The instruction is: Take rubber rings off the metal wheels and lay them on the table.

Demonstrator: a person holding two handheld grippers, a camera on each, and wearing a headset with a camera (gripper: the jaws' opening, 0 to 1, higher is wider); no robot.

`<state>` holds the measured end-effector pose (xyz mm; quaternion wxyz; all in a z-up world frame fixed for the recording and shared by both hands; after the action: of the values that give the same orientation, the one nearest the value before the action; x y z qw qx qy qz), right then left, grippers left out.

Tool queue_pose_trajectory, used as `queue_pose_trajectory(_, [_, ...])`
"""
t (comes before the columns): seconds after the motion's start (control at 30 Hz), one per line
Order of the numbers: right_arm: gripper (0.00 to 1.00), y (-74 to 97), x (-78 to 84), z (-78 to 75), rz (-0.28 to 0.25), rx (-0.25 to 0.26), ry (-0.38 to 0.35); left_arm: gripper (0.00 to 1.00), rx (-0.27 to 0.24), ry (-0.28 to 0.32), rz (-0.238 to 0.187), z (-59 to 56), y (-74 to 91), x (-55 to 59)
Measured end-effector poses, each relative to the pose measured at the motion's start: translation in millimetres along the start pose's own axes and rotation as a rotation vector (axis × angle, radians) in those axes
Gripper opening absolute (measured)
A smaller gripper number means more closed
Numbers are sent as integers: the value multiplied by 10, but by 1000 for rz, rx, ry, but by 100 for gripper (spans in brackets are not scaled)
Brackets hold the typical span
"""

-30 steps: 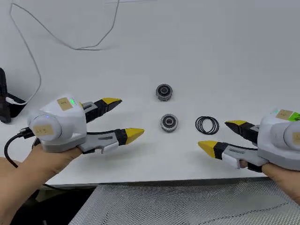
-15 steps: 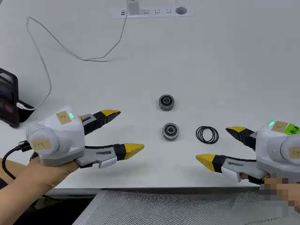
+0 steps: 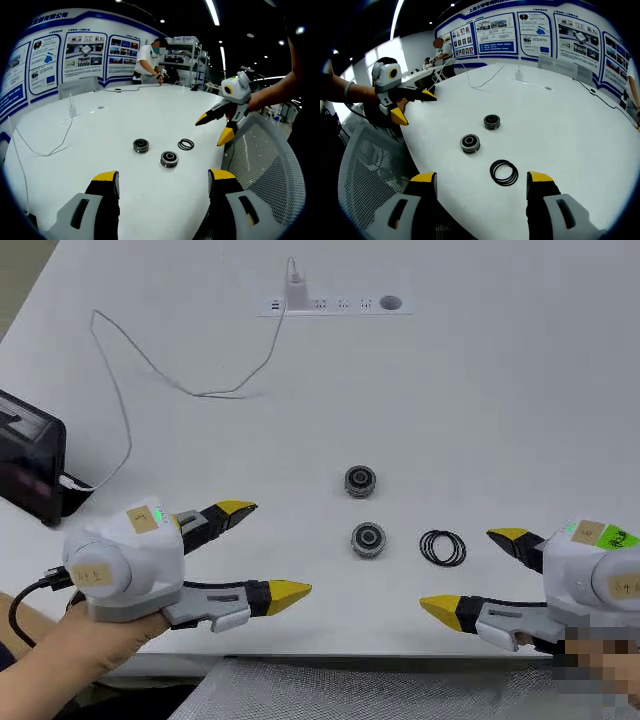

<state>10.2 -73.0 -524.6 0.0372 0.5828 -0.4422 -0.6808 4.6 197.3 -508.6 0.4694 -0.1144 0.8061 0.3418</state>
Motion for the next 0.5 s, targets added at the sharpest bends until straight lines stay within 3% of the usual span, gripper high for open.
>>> queue_pose_trajectory(0.2, [78,19,73,50,21,-4,8,78,-13,12,6,-9,64,97])
queue_pose_trajectory(0.5, [80,69,104,102,16,18,28,81,-29,26,0,-150,149,148])
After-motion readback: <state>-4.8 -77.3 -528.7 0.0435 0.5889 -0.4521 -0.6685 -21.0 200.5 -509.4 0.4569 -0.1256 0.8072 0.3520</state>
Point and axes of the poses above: the centre of the closed fingertips' face, and the gripper's own axes: y roughly backward along the fingers, z roughly to its left, x roughly out of its underside, the point moved 7 cm from there along y, roughly backward along the fingers, and after that the axes turned 13 degrees about y, right-handed, at the moved point
